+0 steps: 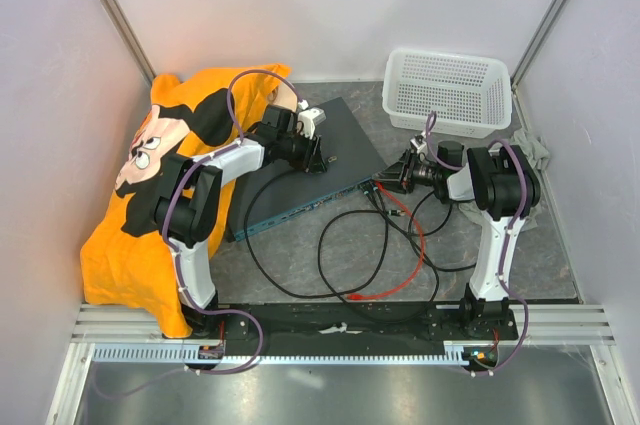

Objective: Pull the plug from the switch port
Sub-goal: Pull the connector from the switch port.

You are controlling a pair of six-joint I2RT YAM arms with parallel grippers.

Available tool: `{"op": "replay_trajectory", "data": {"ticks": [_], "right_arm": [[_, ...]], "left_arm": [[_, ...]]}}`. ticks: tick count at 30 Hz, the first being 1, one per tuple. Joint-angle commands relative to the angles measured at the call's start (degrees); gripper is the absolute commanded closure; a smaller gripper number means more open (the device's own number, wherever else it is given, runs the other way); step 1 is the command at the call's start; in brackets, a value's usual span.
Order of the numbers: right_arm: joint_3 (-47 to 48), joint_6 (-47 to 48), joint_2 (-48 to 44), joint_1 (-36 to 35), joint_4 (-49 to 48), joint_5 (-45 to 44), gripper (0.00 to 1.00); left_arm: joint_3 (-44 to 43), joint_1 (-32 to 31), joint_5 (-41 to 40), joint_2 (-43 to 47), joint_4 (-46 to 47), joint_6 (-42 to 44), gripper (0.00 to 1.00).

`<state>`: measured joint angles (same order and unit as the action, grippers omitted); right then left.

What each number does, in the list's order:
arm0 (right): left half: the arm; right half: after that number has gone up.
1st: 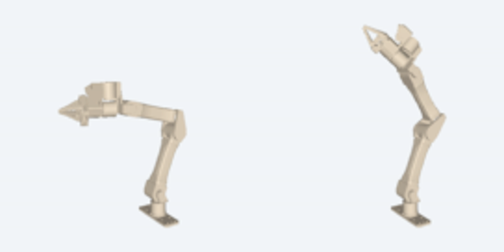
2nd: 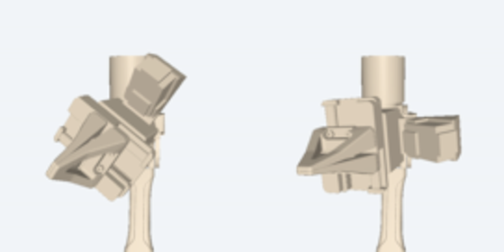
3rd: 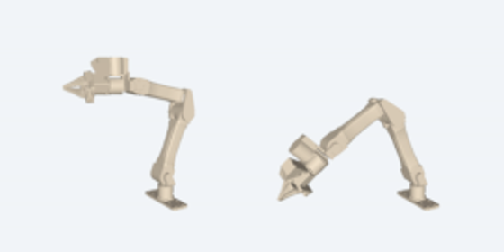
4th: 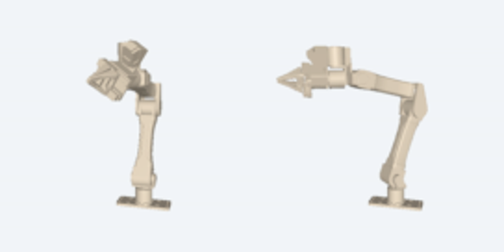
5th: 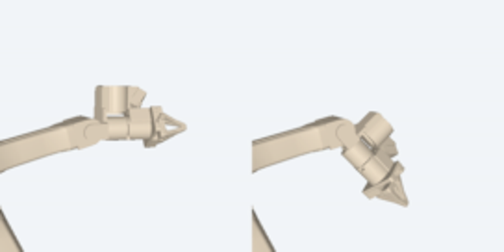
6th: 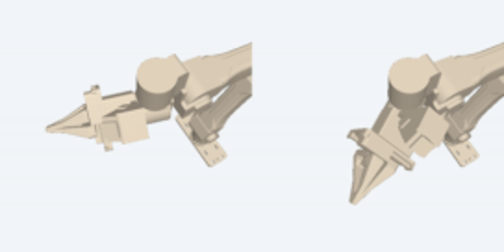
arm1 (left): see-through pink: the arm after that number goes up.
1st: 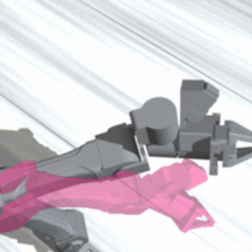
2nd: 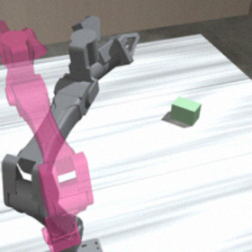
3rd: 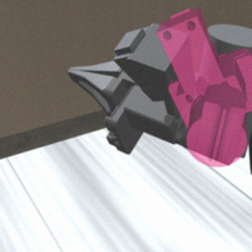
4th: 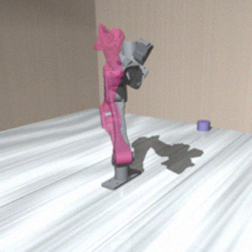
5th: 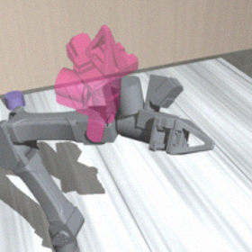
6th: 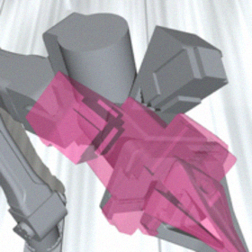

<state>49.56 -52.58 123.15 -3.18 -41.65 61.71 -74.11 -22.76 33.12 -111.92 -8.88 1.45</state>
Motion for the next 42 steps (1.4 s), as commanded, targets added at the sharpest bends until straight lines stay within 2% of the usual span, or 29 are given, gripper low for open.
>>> {"op": "replay_trajectory", "data": {"ticks": [1, 4, 5, 6, 7, 10, 14, 19, 30, 35, 42], "right_arm": [[-3.4, 0.6, 4.0, -0.3, -0.1, -2.2, 0.63], [-3.9, 1.2, 3.6, 0.2, 2.3, -2.6, 0.59], [-3.1, 4.0, 3.1, 0.2, 4.9, -3.5, 0.53], [-2.6, 6.0, 2.6, 0.3, 8.0, -4.1, 0.51], [-2.3, 7.3, 2.2, 0.3, 11.3, -4.6, 0.5], [-2.2, 8.1, 1.7, 0.5, 12.4, -4.3, 0.5], [-2.8, 6.7, 2.8, 1.0, 9.9, -3.4, 0.55], [-3.6, 4.9, 3.6, 1.9, 7.4, -2.5, 0.55], [-1.9, 7.1, 3.1, 0.4, 13.2, -6.5, 0.61], [-2.2, 4.0, 5.2, 0.2, 8.5, -5.7, 0.67], [-1.7, -0.3, 7.5, 0.0, 3.9, -5.9, 0.69]], "left_arm": [[0.9, -0.6, -3.8, -3.3, -3.7, 2.9, 0.62], [1.0, -0.7, -3.8, -3.1, -3.6, 2.9, 0.62], [1.0, -0.8, -3.7, -3.2, -3.6, 2.9, 0.62], [1.0, -0.7, -3.8, -3.3, -3.6, 3.0, 0.62], [0.9, -0.8, -3.8, -3.4, -3.7, 3.1, 0.62], [0.5, -0.8, -3.8, -3.7, -3.6, 3.1, 0.62], [0.0, -0.9, -3.8, -4.0, -3.6, 3.2, 0.62], [0.4, -0.9, -4.0, -3.6, -3.6, 3.6, 0.62], [0.6, -1.3, -3.9, -3.7, -3.2, 3.1, 0.62], [1.1, -1.3, -3.8, -3.7, -3.2, 3.2, 0.62], [1.2, -1.2, -3.9, -3.9, -3.2, 3.1, 0.62]]}}
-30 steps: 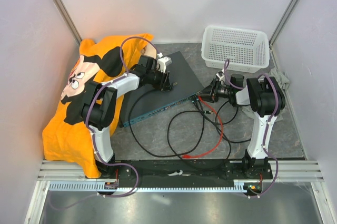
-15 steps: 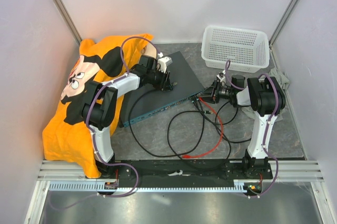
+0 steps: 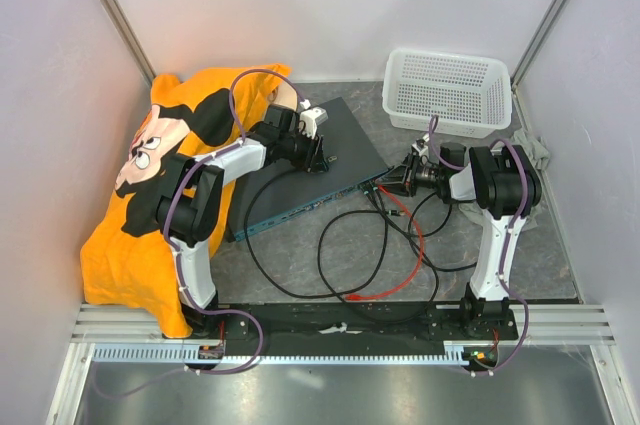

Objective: Pull the plug from the switch port
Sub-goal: Pull the connector from the switch port.

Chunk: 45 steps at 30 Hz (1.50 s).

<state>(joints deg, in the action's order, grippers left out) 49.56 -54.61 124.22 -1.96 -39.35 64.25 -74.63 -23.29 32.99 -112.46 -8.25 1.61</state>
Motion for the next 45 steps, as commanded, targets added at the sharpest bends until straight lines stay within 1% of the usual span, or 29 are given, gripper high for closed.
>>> {"op": "replay_trajectory", "data": {"ticks": [1, 4, 5, 8, 10, 11, 15, 17, 18, 19, 21, 26, 29, 34, 36, 40, 42, 45], "right_arm": [[-1.7, 1.4, 6.6, -1.4, 1.5, -8.9, 0.69], [-1.7, -1.5, 7.5, -1.5, -1.3, -8.9, 0.69], [-1.6, -1.9, 7.7, -1.6, -1.7, -9.0, 0.66], [-1.5, -1.8, 7.1, -2.2, -0.2, -10.5, 0.63], [-1.4, -1.1, 6.6, -2.5, 1.6, -11.2, 0.63], [-1.3, -0.3, 6.3, -2.4, 2.2, -11.7, 0.67], [-1.2, 0.2, 5.9, -2.5, 3.0, -12.1, 0.71], [-1.1, 1.1, 5.0, -2.8, 5.1, -12.9, 0.77], [-1.0, 2.7, 4.5, -2.8, 7.8, -14.2, 0.81], [-1.3, 2.9, 3.5, -3.0, 8.1, -14.8, 0.93], [-1.7, 3.8, 2.3, -3.0, 9.3, -16.0, 0.99], [-2.3, 6.0, 0.1, -2.8, 10.6, -15.8, 0.99], [-1.0, 10.7, -0.2, -2.4, 16.8, -16.2, 1.0], [-2.8, 10.8, 0.0, -1.6, 19.1, -17.0, 1.0], [-1.6, 13.7, 0.3, -1.4, 25.0, -18.3, 0.99], [-1.0, 17.1, 1.1, -0.4, 29.9, -17.6, 1.0], [-2.2, 18.7, 0.6, 1.0, 31.0, -17.5, 1.0], [-4.6, 17.1, 0.0, 1.6, 26.8, -15.7, 0.99]], "left_arm": [[1.7, -0.7, -3.6, -3.4, -3.9, 3.0, 0.62], [1.5, -0.7, -3.6, -3.6, -3.9, 3.0, 0.62], [1.3, -0.7, -3.7, -3.6, -3.9, 2.9, 0.62], [1.4, -0.8, -3.7, -3.8, -3.8, 2.9, 0.62], [1.4, -0.8, -3.7, -3.8, -3.8, 2.9, 0.62], [1.3, -0.8, -3.7, -3.8, -3.9, 2.9, 0.62], [1.4, -0.9, -3.7, -3.8, -3.8, 2.9, 0.62], [1.3, -0.9, -3.8, -4.1, -3.9, 2.8, 0.62], [1.3, -1.1, -3.7, -4.1, -3.9, 2.7, 0.62], [1.2, -1.1, -3.7, -4.2, -3.8, 2.7, 0.62], [1.1, -1.4, -3.7, -4.2, -3.7, 2.4, 0.62], [1.1, -1.8, -4.1, -4.6, -3.4, 1.8, 0.62], [1.2, -1.8, -3.9, -4.7, -3.2, 1.6, 0.62], [1.2, -1.8, -3.9, -4.7, -2.6, 1.4, 0.62], [1.4, -1.8, -3.8, -4.8, -2.6, 1.4, 0.62], [1.5, -1.8, -3.8, -5.0, -1.9, 1.3, 0.62], [1.5, -1.8, -3.7, -5.3, -1.9, 1.3, 0.62], [1.7, -1.8, -3.5, -6.0, -1.2, 1.1, 0.62]]}}
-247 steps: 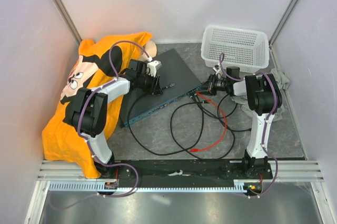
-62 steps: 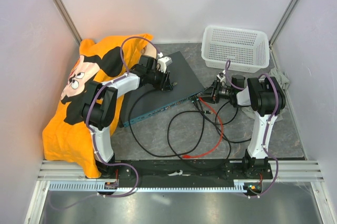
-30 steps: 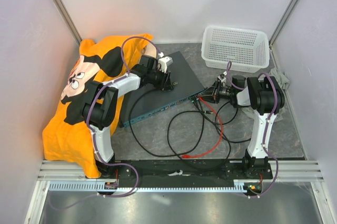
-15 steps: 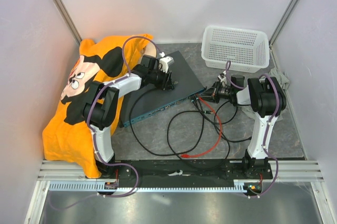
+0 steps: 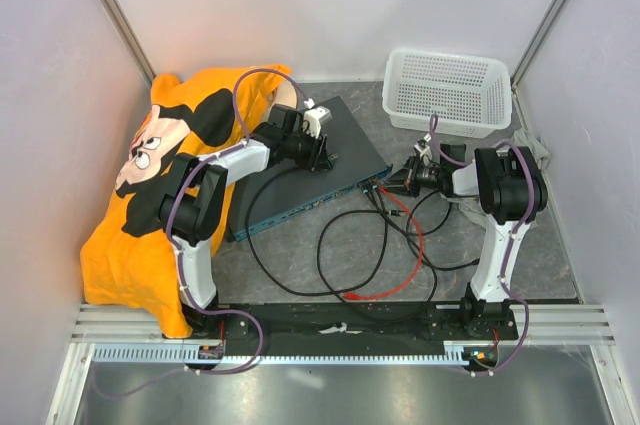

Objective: Pull the plug from the switch port
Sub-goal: Pull the connector from the switch port, then place the connector at the center of the board.

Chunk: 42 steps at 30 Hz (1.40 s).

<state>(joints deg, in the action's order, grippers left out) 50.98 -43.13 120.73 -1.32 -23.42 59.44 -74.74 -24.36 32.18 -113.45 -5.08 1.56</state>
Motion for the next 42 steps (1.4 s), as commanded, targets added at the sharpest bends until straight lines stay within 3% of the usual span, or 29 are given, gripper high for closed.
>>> {"op": "replay_trajectory", "data": {"ticks": [1, 9, 13, 16, 17, 21, 26, 35, 40, 42], "right_arm": [[-6.2, 5.6, 3.0, 1.1, 10.6, -10.8, 0.99], [-5.5, 6.7, -0.7, 1.0, 9.3, -7.3, 0.99], [-2.0, 12.1, -5.0, 3.7, 14.7, -3.6, 0.99], [2.7, 21.8, -8.8, 5.3, 26.1, -1.5, 0.99], [4.2, 27.0, -9.8, 5.6, 32.6, -1.9, 1.0], [13.7, 36.8, -15.2, 7.7, 42.8, -5.4, 1.0], [22.9, 39.2, -16.7, 12.6, 46.9, -9.5, 1.0], [37.3, 58.2, -14.3, 16.9, 59.0, -22.0, 0.99], [41.7, 64.8, -12.2, 17.0, 62.8, -25.7, 0.9], [42.5, 65.6, -11.7, 17.0, 64.7, -26.6, 0.64]], "left_arm": [[1.6, -0.8, -2.6, -5.3, -4.2, 1.1, 0.62], [0.1, -0.8, -2.6, -6.0, -4.1, 1.0, 0.62], [-0.1, -0.9, -2.2, -5.9, -3.9, 0.6, 0.62], [-0.3, -0.9, -1.9, -5.9, -3.2, 0.2, 0.62], [-0.5, -0.8, -1.8, -5.7, -3.1, -0.1, 0.62], [-1.5, -0.6, -1.5, -4.8, -2.4, -0.6, 0.62], [-1.5, 0.2, -0.5, -3.1, -1.7, -0.9, 0.62], [-1.5, 2.4, -0.3, -1.3, 0.3, 0.0, 0.62], [-2.8, 2.8, 0.0, -1.5, 0.4, 1.9, 0.62], [-4.0, 2.9, -0.5, -1.8, 0.2, 2.7, 0.62]]}}
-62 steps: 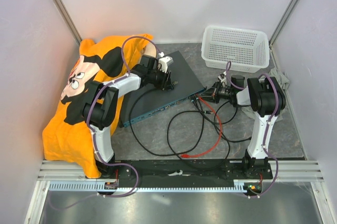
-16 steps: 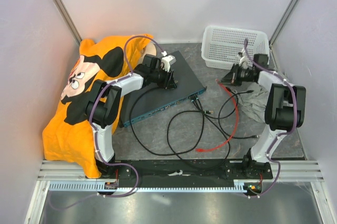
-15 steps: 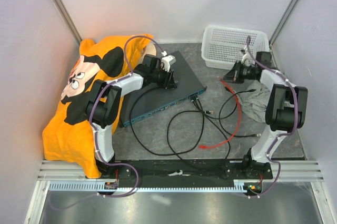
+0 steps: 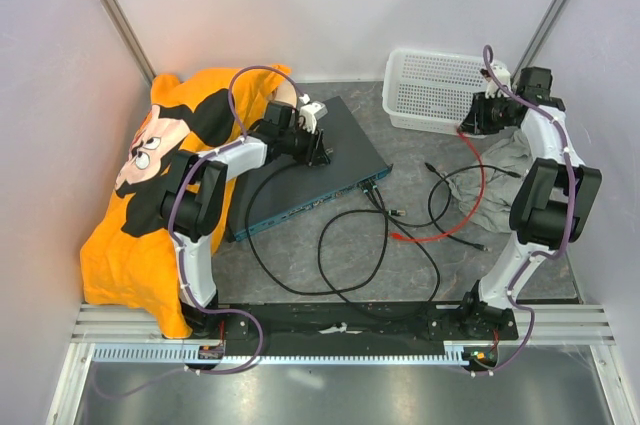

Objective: Pull the plug from the switch port
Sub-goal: Place the connector at the center of the board.

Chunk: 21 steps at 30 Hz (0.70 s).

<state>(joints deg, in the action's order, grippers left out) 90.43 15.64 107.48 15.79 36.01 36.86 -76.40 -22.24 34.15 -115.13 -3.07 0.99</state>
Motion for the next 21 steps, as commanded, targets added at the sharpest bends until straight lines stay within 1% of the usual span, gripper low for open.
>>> {"op": "replay_trajectory", "data": {"ticks": [1, 2, 3, 5, 6, 8, 10, 14, 15, 16, 18, 21], "right_arm": [[3.2, 6.9, 1.6, -0.2, 5.7, -4.0, 0.54], [3.4, 6.0, 1.2, -0.1, 6.3, -2.6, 0.3], [3.7, 5.3, 1.1, -0.1, 6.3, -1.2, 0.25], [5.4, 3.1, 0.9, -0.6, 5.8, 2.8, 0.18], [6.2, 0.8, 0.9, -1.0, 5.7, 6.1, 0.18], [8.3, -0.7, 1.2, -2.9, 6.3, 8.5, 0.19], [8.4, -2.1, 1.0, -4.8, 6.4, 11.5, 0.19], [5.9, -1.4, 2.3, -12.3, 6.9, 15.9, 0.2], [5.2, -1.7, 3.0, -13.4, 6.9, 17.0, 0.21], [4.6, -2.4, 4.0, -14.3, 6.8, 20.0, 0.21], [2.9, -3.3, 7.1, -16.9, 6.5, 22.2, 0.23], [-0.7, -5.7, 11.2, -18.7, 4.4, 25.9, 0.22]], "left_arm": [[-2.8, 0.8, -2.6, -0.3, -1.9, 3.6, 0.62], [-3.1, 0.8, -2.8, -0.5, -1.9, 3.5, 0.62], [-3.7, 0.8, -2.9, -0.7, -2.1, 3.2, 0.62], [-3.8, 0.7, -1.8, -0.9, -2.0, 2.7, 0.62], [-3.8, 0.6, -1.6, -0.9, -2.0, 2.5, 0.62], [-3.6, 0.3, -1.4, -0.7, -2.2, 2.5, 0.62], [-3.3, -0.1, -1.3, -0.4, -2.4, 2.8, 0.62], [-1.9, -0.4, -1.4, 0.5, -2.5, 3.2, 0.62], [-1.5, -0.4, -1.4, 1.1, -2.4, 3.2, 0.62], [-1.1, -0.4, -1.4, 1.5, -2.4, 3.4, 0.62], [-0.1, -0.3, -1.5, 2.4, -2.7, 3.6, 0.62], [1.5, -0.3, -1.6, 4.0, -3.3, 3.7, 0.62]]}}
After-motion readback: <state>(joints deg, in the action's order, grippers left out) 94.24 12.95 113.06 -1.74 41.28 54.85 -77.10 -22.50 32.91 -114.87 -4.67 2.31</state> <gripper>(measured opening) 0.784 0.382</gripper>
